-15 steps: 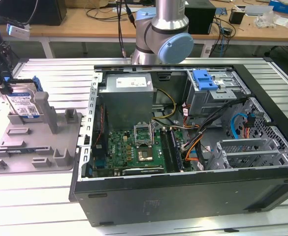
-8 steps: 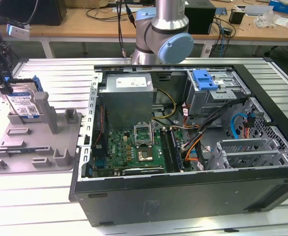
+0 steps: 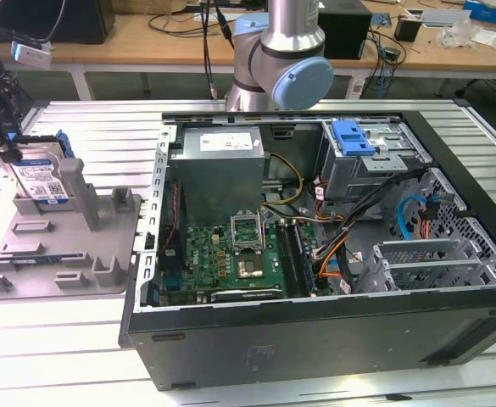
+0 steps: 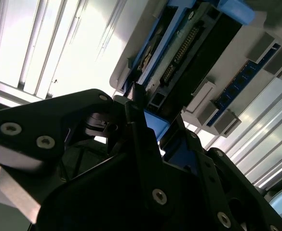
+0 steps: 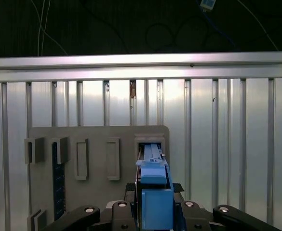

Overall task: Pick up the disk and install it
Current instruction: 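Pick up the disk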

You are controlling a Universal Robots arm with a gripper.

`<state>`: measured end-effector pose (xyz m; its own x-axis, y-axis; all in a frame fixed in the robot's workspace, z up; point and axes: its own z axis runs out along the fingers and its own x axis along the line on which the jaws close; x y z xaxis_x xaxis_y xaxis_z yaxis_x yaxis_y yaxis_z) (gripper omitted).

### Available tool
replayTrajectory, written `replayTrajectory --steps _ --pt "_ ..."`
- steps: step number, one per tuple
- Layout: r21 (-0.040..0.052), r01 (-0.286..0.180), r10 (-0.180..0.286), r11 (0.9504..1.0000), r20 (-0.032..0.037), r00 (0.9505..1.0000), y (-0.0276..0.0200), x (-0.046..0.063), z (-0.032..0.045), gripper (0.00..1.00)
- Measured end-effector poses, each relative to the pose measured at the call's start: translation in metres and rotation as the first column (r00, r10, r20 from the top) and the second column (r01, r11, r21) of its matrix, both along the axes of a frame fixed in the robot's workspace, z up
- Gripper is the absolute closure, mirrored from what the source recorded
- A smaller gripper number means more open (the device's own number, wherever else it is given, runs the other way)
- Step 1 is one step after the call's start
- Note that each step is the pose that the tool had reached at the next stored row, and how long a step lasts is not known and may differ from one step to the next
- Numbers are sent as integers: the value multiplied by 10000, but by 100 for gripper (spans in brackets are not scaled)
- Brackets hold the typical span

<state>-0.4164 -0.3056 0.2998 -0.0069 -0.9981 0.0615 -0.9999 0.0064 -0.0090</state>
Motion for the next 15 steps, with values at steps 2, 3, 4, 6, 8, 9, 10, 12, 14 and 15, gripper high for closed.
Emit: replayTrajectory --steps 2,3,4,6,8,9,10,12,14,15 --pt "-1 0 0 10000 -2 10000 0 0 8 64" --pt "-1 0 0 10000 -2 10000 0 0 16 64" --pt "-1 0 0 10000 -2 10000 0 0 20 64" --pt "-1 0 0 10000 -2 10000 0 0 48 64" --pt "-1 0 0 10000 -2 10000 0 0 88 64" --pt "-1 -1 1 10000 -2 10000 0 1 104 64" --pt "0 -1 1 10000 -1 10000 0 1 117 64" --pt "0 0 0 10000 0 10000 2 0 145 64" --pt "0 0 0 10000 2 10000 3 0 173 64" --pt "-1 0 0 10000 5 10000 4 0 201 64"
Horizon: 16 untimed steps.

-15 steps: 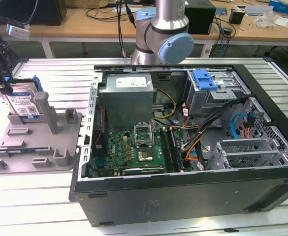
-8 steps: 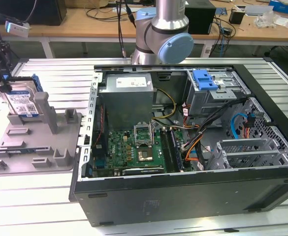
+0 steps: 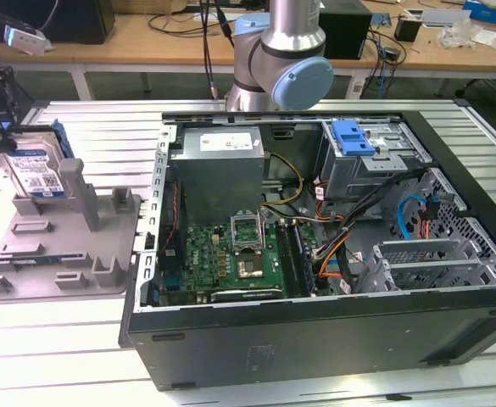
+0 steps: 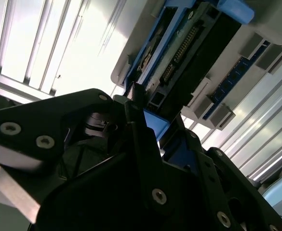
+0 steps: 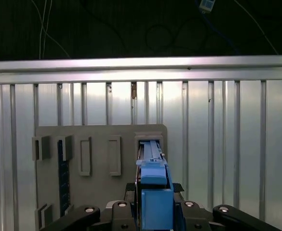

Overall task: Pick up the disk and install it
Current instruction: 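Pick up the disk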

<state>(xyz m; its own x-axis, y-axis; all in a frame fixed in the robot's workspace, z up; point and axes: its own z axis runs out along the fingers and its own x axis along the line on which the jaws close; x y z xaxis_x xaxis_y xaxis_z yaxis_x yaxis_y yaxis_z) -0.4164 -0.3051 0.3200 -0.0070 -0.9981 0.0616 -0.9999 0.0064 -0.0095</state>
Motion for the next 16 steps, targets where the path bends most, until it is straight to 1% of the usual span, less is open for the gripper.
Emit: replayTrajectory --steps 5,8,11,13,16 --pt "1 0 0 10000 6 10000 4 0 79 64" --pt "0 0 0 10000 9 10000 12 0 161 64" --pt "0 0 0 10000 13 10000 18 0 217 64" --pt "0 0 0 10000 16 10000 20 0 283 64" --pt "0 0 0 10000 19 10000 20 0 346 64"
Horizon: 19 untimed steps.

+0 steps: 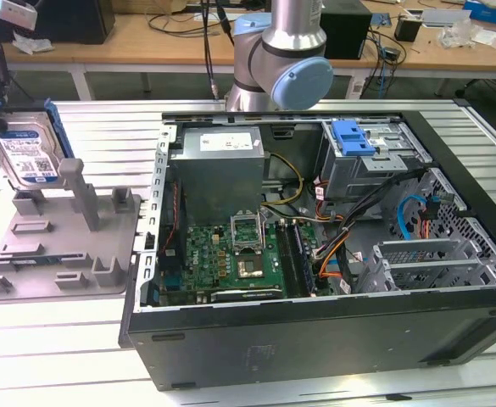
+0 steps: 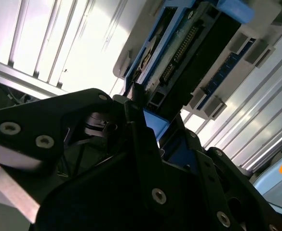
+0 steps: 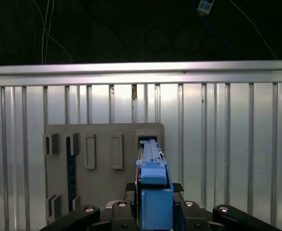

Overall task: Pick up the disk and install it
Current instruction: 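Pick up the disk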

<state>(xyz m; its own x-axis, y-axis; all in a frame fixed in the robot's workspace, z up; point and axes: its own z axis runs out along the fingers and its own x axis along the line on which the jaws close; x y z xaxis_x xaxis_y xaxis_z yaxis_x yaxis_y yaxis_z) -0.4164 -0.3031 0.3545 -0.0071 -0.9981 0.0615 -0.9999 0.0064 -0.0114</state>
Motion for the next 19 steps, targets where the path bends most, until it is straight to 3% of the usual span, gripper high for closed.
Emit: replayTrajectory --steps 16,19 --pt "1 0 0 10000 15 10000 0 0 471 64" --pt "0 0 0 10000 19 10000 2 0 596 64"
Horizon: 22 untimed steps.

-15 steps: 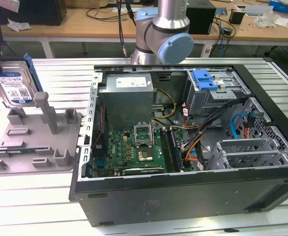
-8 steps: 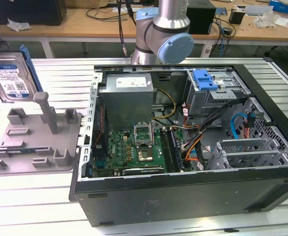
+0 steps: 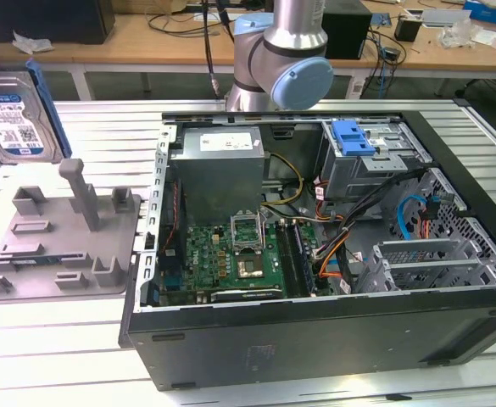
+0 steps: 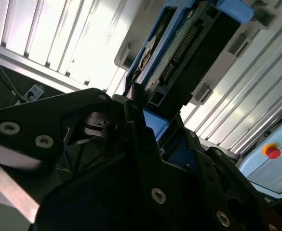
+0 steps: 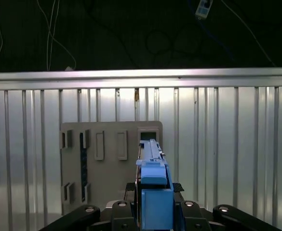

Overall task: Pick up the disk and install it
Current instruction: 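Pick up the disk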

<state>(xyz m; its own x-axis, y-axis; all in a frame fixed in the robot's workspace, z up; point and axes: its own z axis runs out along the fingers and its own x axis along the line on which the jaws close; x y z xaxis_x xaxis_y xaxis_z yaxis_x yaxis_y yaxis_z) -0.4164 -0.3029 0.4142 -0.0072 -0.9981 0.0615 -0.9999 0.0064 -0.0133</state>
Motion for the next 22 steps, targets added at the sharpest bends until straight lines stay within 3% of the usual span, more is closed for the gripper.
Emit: replayTrajectory --steps 3,16,22 --pt "0 0 0 10000 2 10000 2 0 156 64" --pt "0 0 0 10000 6 10000 5 0 675 64" --pt "0 0 0 10000 6 10000 5 0 693 64"
